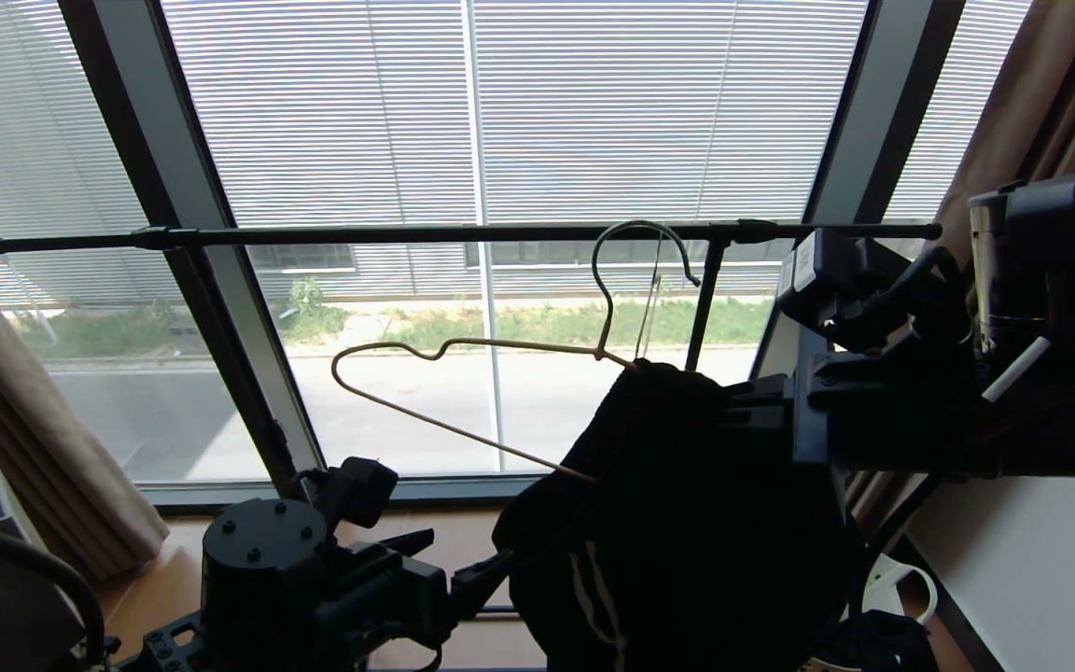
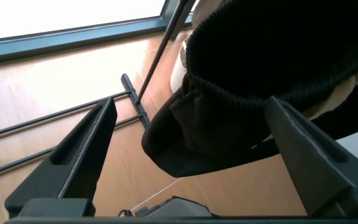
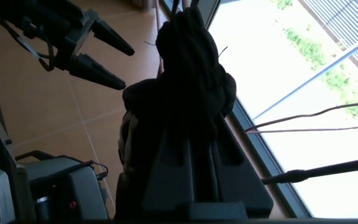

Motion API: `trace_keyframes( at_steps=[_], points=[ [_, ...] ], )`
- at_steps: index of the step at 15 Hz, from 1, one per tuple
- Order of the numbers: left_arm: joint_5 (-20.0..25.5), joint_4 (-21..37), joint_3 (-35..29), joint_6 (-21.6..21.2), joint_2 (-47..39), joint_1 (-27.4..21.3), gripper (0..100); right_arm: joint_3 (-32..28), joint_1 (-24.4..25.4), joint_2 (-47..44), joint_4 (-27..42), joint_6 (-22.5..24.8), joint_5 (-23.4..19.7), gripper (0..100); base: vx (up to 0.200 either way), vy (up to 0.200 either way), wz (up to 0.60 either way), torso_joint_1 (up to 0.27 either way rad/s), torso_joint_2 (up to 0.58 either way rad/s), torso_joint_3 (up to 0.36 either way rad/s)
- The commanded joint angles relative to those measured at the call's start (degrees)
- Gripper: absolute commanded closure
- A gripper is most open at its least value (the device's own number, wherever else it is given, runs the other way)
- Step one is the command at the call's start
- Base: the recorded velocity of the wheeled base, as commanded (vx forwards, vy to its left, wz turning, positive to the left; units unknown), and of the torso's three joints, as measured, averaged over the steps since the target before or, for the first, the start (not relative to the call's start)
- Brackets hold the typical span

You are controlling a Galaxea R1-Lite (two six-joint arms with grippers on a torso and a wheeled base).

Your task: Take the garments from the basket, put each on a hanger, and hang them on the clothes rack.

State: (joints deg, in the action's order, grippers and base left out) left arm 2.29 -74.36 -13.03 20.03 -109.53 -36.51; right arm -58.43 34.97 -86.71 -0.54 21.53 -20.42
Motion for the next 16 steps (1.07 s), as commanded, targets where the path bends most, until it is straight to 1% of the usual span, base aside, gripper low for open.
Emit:
trace_keyframes(
  at_steps=[1,3,5,7,9,13,14,15,16],
  points=[
    [0.0,0.1,-2.2,0.0,-1.2,-0.1,0,0.9,0.3,0.3,-0.1,0.2,-0.7,100,0.0,0.0,0.0,0.0,0.0,0.0],
    [-0.1,0.0,-2.3,-0.1,-2.7,-1.1,0,1.1,0.3,0.5,-0.1,0.4,-1.0,100,0.0,0.0,0.0,0.0,0.0,0.0],
    [-0.3,0.0,-2.2,-0.2,-3.8,-2.2,0,0.9,0.4,0.6,-0.3,0.4,-2.3,100,0.0,0.0,0.0,0.0,0.0,0.0],
    [-0.4,0.0,-2.3,-0.3,-4.8,-3.3,0,2.4,1.0,1.5,-3.0,0.3,-4.2,100,0.0,0.0,0.0,0.0,0.0,0.0],
    [-0.4,0.0,-2.2,-0.3,-5.4,-3.6,0,4.0,1.6,2.5,-4.7,0.3,-4.5,100,0.0,0.0,0.0,0.0,0.0,0.0],
    [-1.1,-0.1,-2.6,-0.3,-6.0,-4.3,0,5.7,1.8,2.8,-5.4,0.3,-4.5,100,0.0,0.0,0.0,0.0,0.0,0.0],
    [-1.5,-0.1,-2.7,-0.3,-6.0,-4.3,100,6.4,1.6,2.8,-6.2,0.3,-4.5,100,0.0,0.0,0.0,0.0,0.0,0.0],
    [-2.5,-0.2,-2.7,-0.3,-5.7,-4.3,100,8.2,0.4,2.8,-8.1,0.1,-4.6,100,0.0,0.0,0.0,0.0,0.0,0.0],
    [-2.5,-0.2,-2.5,-0.3,-5.3,-3.9,100,9.5,-1.3,2.8,-9.4,0.1,-4.9,100,0.0,0.0,0.0,0.0,0.0,0.0]
  ],
)
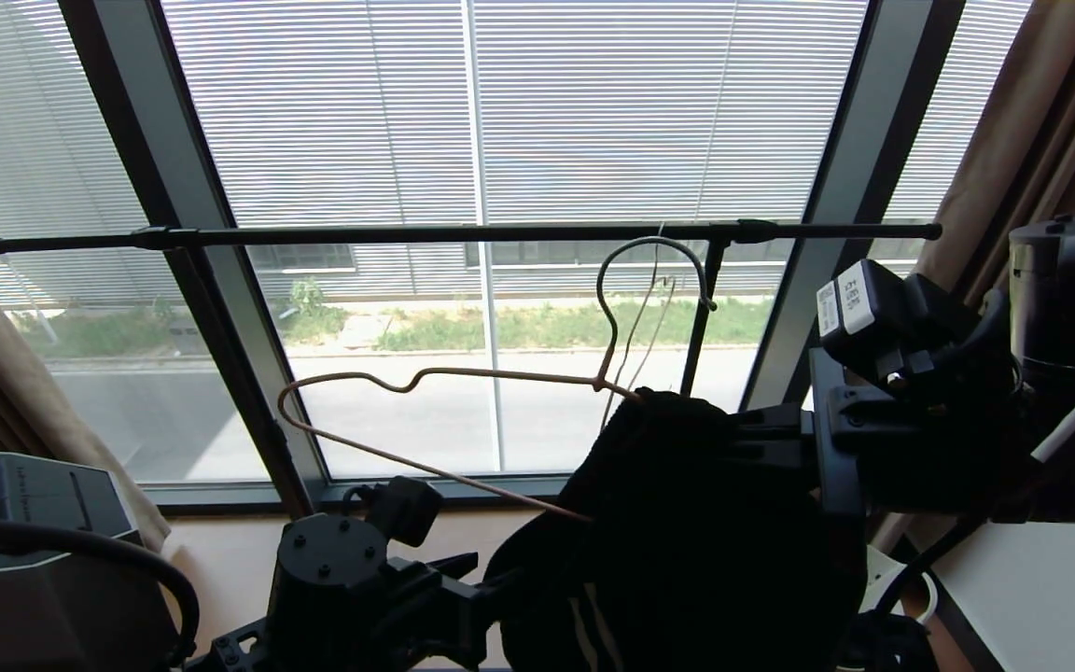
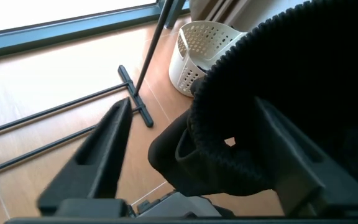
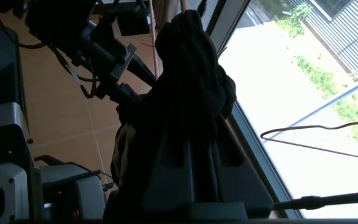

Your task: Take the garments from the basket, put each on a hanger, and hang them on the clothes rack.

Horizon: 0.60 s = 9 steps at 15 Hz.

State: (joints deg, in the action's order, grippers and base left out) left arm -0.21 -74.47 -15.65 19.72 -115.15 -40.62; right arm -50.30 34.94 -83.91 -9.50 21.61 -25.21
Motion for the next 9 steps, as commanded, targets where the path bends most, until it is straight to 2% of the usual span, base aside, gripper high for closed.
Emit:
trace_keyframes(
  at_steps=[1,5,9],
  points=[
    [-0.1,-0.1,0.4,0.0,0.7,0.4,100,2.7,-2.5,0.0,-1.7,0.0,-0.7,100,0.0,0.0,0.0,0.0,0.0,0.0],
    [-0.1,-0.1,0.9,-0.1,1.4,3.2,100,7.5,-7.3,0.1,-5.0,-0.1,-1.7,100,0.0,0.0,0.0,0.0,0.0,0.0],
    [-0.1,-0.1,0.4,-0.1,1.3,5.9,100,16.0,-10.6,1.3,-13.0,-0.1,-2.8,100,0.0,0.0,0.0,0.0,0.0,0.0]
  ],
)
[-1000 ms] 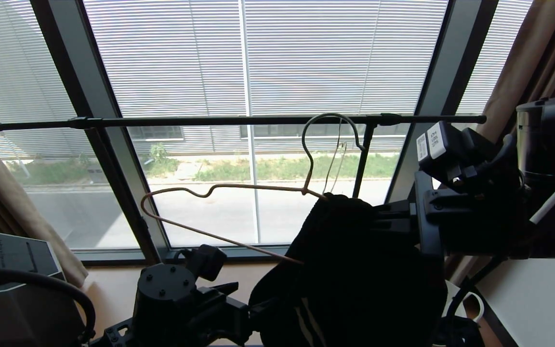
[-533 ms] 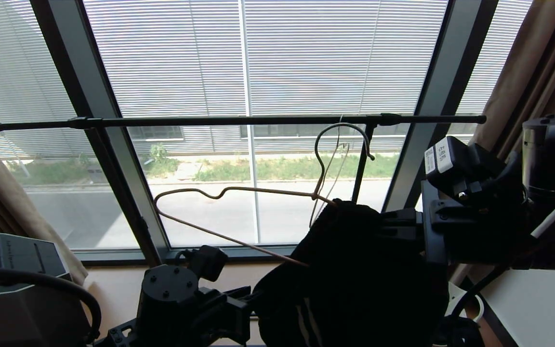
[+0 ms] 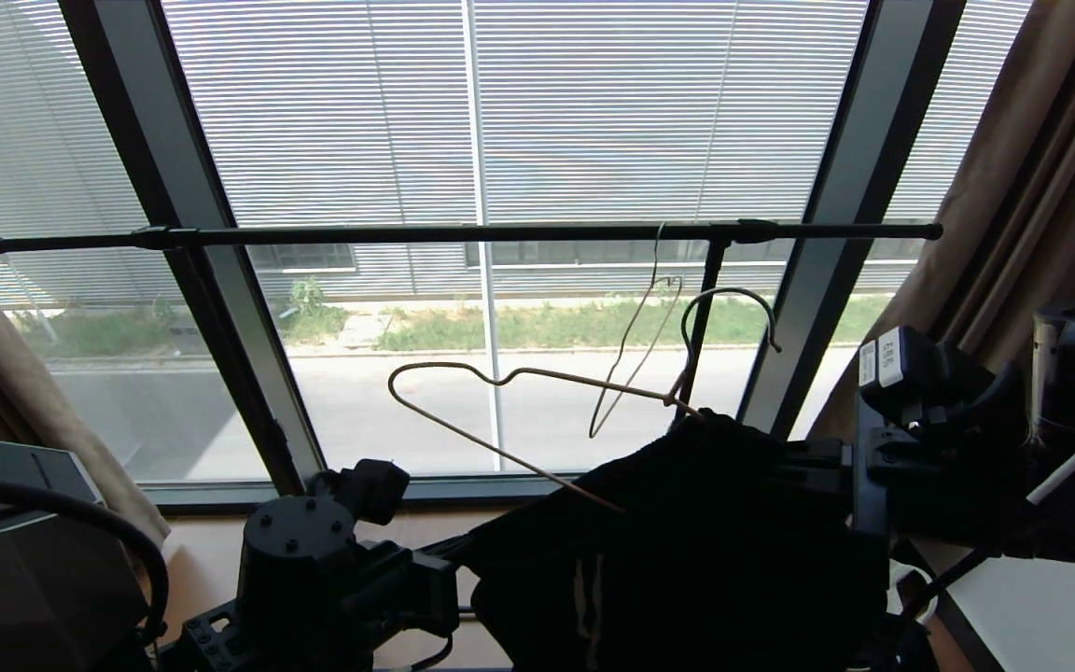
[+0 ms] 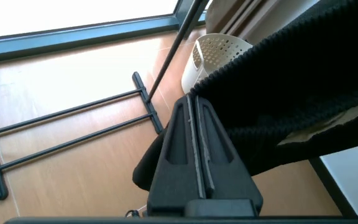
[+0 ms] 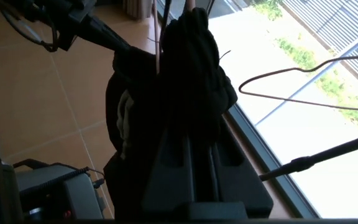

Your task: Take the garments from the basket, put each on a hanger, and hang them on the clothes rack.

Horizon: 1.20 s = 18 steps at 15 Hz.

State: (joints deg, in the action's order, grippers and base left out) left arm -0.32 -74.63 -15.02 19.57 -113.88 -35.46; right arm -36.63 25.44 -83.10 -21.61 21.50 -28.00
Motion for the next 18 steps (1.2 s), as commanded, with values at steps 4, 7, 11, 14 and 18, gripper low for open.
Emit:
trace_keyframes(
  at_steps=[4,7,11,14,18],
  points=[
    [-0.2,0.0,-0.7,-0.1,0.2,3.3,100,3.9,-1.7,2.1,-1.0,0.2,0.0,100,0.0,0.0,0.0,0.0,0.0,0.0],
    [-0.4,0.1,-1.8,-1.1,1.4,7.3,100,5.1,-1.8,2.2,-0.9,0.5,0.1,100,0.0,0.0,0.0,0.0,0.0,0.0],
    [-0.4,0.5,-5.4,-2.8,1.5,9.4,100,6.7,-1.7,1.8,-0.7,3.5,0.1,100,0.0,0.0,0.0,0.0,0.0,0.0],
    [-0.4,1.0,-6.7,-3.8,1.8,9.6,100,7.4,-1.2,1.4,-0.5,3.9,0.1,100,0.0,0.0,0.0,0.0,0.0,0.0],
    [-0.4,6.3,-10.3,-3.9,4.4,10.7,100,8.1,1.1,-1.3,-0.4,5.6,0.6,100,0.0,0.0,0.0,0.0,0.0,0.0]
  ],
)
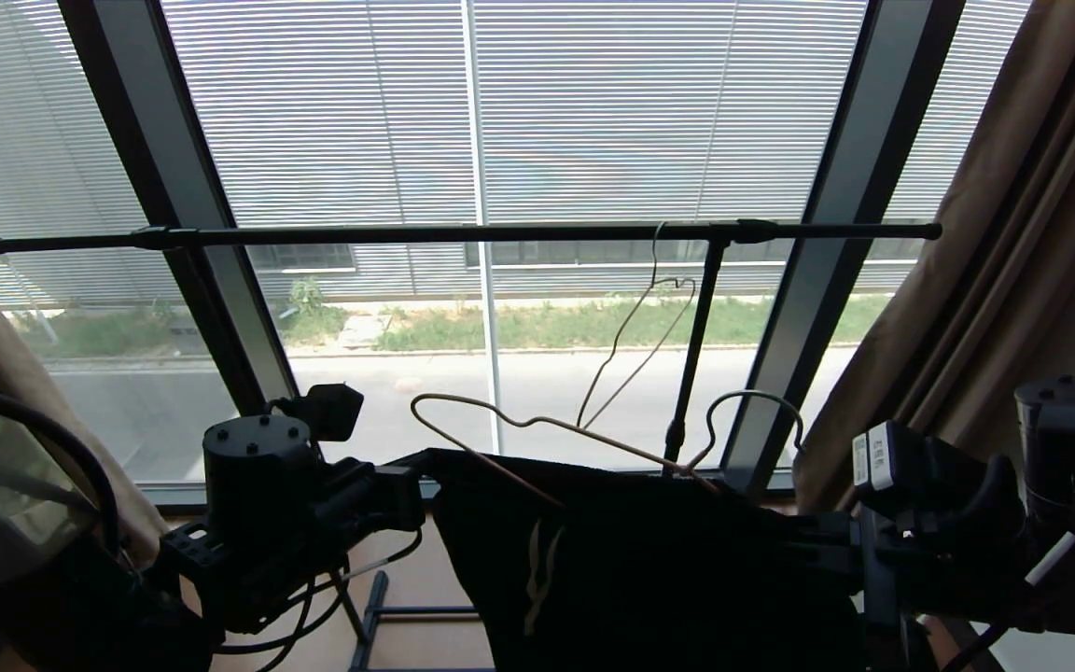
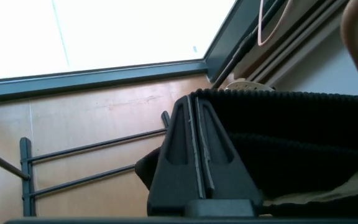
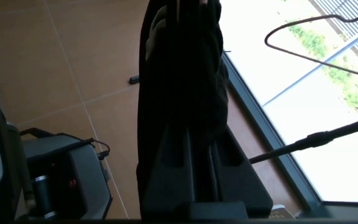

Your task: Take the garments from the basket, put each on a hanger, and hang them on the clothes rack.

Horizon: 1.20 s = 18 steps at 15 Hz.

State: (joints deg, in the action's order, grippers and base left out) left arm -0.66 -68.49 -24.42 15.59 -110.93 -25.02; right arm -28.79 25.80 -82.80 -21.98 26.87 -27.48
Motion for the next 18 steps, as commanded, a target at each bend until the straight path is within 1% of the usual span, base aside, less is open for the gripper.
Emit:
trace_keyframes(
  at_steps=[1,9,10,14,15,16,18],
  points=[
    [0.0,0.9,-1.2,0.1,2.2,0.5,100,0.3,1.1,-2.5,0.0,0.3,0.4,100,0.0,0.0,0.0,0.0,0.0,0.0],
    [0.1,1.0,-1.1,0.1,3.4,1.5,100,0.3,1.3,-6.4,0.0,0.3,0.8,100,0.0,0.0,0.0,0.0,0.0,0.0],
    [0.4,1.0,-1.2,0.1,3.3,2.5,100,0.3,1.3,-6.4,0.0,0.3,0.8,100,0.0,0.0,0.0,0.0,0.0,0.0],
    [0.5,1.3,-1.6,0.1,3.3,3.3,100,0.3,1.3,-7.5,0.0,0.3,1.5,100,0.0,0.0,0.0,0.0,0.0,0.0],
    [0.5,1.3,-1.7,0.1,3.3,4.1,100,0.3,1.4,-8.3,0.0,0.4,2.9,100,0.0,0.0,0.0,0.0,0.0,0.0],
    [0.5,1.3,-1.5,0.1,3.3,4.2,100,0.2,1.7,-8.5,0.0,0.4,3.0,100,0.0,0.0,0.0,0.0,0.0,0.0],
    [0.5,1.3,-1.9,0.1,3.3,4.2,100,0.3,3.1,-9.7,0.0,0.5,5.8,100,0.0,0.0,0.0,0.0,0.0,0.0]
  ],
)
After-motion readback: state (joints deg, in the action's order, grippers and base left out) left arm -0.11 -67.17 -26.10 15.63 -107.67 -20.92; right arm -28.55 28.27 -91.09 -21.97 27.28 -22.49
